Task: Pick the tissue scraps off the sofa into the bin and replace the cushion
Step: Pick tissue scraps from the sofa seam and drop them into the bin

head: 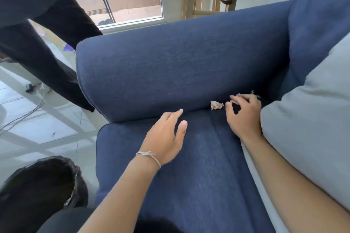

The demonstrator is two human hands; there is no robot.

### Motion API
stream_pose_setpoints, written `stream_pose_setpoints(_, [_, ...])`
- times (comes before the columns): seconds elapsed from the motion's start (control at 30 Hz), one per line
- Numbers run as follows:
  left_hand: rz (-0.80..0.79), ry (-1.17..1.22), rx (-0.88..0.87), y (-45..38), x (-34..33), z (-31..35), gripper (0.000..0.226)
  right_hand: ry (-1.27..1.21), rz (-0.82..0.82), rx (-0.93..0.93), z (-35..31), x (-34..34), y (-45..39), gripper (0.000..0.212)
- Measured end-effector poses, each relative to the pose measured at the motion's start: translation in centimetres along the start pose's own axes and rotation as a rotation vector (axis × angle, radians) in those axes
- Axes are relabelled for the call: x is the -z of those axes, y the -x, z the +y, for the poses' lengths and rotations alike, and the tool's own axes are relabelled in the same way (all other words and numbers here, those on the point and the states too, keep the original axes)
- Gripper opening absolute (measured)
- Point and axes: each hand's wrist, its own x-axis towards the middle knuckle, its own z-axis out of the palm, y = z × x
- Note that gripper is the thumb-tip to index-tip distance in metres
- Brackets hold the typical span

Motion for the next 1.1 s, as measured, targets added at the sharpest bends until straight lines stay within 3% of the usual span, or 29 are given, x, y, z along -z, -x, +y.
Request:
stream_pose_setpoints(0.1, [-0.061,-0.058,-0.023,-1.6,-1.8,1.1,0.052,0.04,0.013,-0.077,1.5,0.2,-1.6,0.025])
stream_pose_setpoints(0.5, [0.046,-0.091,0.094,-6.7,-8.5,4.2,0.047,0.099,-0.05,-0.247,3.1,-2.3,-2.9,0.043])
stream_pose_setpoints(0.83, [0.236,0.009,0.46,-10.6,-11.6,6.7,0.052,0.048,0.036,-0.175,3.0,-3.8,-1.9,0.026])
stream_pose_setpoints(1.1, [0.348,0.03,0.558,-12.1,-13.2,6.8,0.029,0.069,0.115,-0.046,3.2,-4.8,-1.6,0.019])
